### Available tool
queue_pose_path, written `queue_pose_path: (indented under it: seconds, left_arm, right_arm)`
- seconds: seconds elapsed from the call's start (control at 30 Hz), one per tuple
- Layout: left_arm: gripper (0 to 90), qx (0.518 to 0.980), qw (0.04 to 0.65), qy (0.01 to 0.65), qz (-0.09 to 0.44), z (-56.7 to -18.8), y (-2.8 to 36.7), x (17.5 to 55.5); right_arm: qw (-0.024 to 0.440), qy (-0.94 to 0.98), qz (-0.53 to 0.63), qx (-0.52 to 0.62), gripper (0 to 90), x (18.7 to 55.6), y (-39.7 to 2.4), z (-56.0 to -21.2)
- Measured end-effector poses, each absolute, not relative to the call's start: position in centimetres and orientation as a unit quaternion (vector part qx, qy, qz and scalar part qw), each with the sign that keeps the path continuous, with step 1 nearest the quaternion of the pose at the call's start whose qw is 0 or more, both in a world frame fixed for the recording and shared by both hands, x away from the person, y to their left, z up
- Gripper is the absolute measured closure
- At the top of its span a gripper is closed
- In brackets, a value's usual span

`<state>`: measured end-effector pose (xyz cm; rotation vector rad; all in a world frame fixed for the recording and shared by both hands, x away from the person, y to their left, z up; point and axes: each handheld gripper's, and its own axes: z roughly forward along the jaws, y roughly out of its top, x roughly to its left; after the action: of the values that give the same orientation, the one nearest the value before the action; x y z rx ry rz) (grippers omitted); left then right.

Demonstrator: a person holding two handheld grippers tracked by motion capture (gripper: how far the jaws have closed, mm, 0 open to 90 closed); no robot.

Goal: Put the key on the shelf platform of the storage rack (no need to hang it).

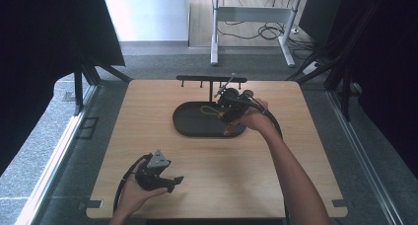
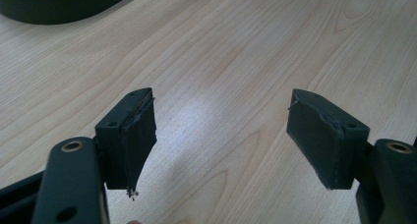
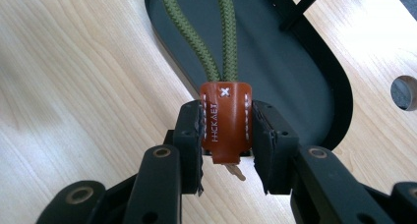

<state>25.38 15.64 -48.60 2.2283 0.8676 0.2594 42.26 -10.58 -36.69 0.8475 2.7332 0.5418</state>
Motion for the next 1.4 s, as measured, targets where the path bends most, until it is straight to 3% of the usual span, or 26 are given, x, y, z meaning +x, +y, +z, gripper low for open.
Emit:
queue_pose_path:
  seconds: [1.07,1.4]
  left_arm:
    - [27.4,0.865,0.357,0.339,0.098,-48.8,15.8,25.5]
    - [27.4,0.866,0.355,0.339,0.097,-48.9,15.8,25.5]
  right_arm:
    - [0.122,0.919,0.191,0.322,67.0,46.5,-10.5,-39.6]
    - [0.122,0.913,0.192,0.338,66.9,47.2,-10.8,-42.0]
